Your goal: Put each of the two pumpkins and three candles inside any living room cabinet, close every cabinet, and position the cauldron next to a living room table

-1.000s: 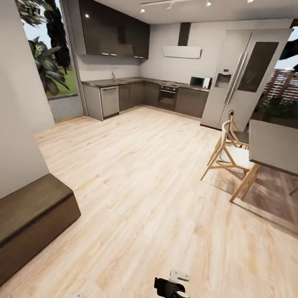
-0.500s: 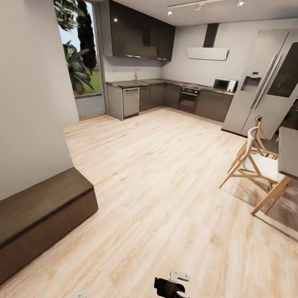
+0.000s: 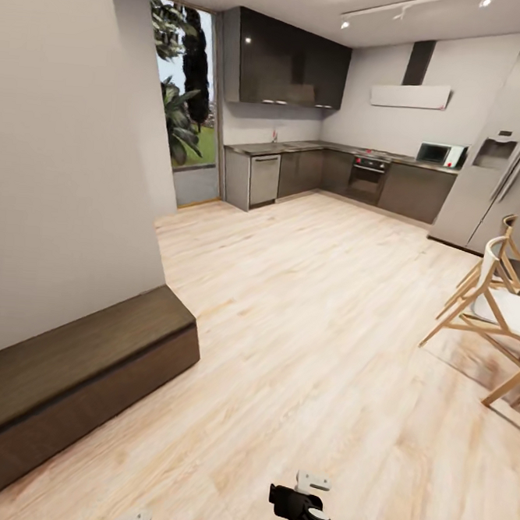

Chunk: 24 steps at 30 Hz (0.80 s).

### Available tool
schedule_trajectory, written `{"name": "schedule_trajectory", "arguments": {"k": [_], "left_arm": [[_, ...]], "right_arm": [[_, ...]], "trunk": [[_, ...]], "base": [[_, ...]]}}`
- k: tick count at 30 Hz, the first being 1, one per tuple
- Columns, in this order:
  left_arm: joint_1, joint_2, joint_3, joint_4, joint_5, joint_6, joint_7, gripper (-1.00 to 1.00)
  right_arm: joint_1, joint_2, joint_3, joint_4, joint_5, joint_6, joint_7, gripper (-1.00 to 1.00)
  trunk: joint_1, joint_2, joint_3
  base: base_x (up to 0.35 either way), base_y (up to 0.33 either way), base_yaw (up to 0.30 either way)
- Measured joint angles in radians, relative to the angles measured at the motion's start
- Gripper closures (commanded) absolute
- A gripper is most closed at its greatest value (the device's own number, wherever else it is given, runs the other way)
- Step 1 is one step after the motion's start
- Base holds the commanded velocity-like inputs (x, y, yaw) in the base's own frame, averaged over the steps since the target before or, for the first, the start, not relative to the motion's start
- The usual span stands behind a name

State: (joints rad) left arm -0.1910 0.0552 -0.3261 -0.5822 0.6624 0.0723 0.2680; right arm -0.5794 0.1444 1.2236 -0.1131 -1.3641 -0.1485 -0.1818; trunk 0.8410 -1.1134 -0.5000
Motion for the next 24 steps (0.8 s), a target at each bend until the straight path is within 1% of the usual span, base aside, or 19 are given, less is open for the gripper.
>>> {"name": "schedule_trajectory", "arguments": {"k": [8, 16, 24], "left_arm": [[0.0, 0.0, 0.0, 0.0, 0.0, 0.001, 0.0, -1.0], [0.0, 0.0, 0.0, 0.0, 0.0, 0.002, 0.0, -1.0], [0.0, 0.0, 0.0, 0.0, 0.001, 0.002, 0.0, -1.0]], "right_arm": [[0.0, -0.001, 0.002, 0.001, 0.0, -0.003, 0.001, -1.0], [0.0, -0.001, 0.004, 0.001, 0.0, -0.002, 0.0, -1.0], [0.0, -0.002, 0.004, 0.001, 0.0, -0.002, 0.0, -1.0]], "trunk": [[0.0, 0.0, 0.0], [0.0, 0.0, 0.0], [0.0, 0.0, 0.0]], "base": [[0.0, -0.075, 0.292], [0.0, -0.188, 0.292], [0.0, -0.029, 0.292]]}}
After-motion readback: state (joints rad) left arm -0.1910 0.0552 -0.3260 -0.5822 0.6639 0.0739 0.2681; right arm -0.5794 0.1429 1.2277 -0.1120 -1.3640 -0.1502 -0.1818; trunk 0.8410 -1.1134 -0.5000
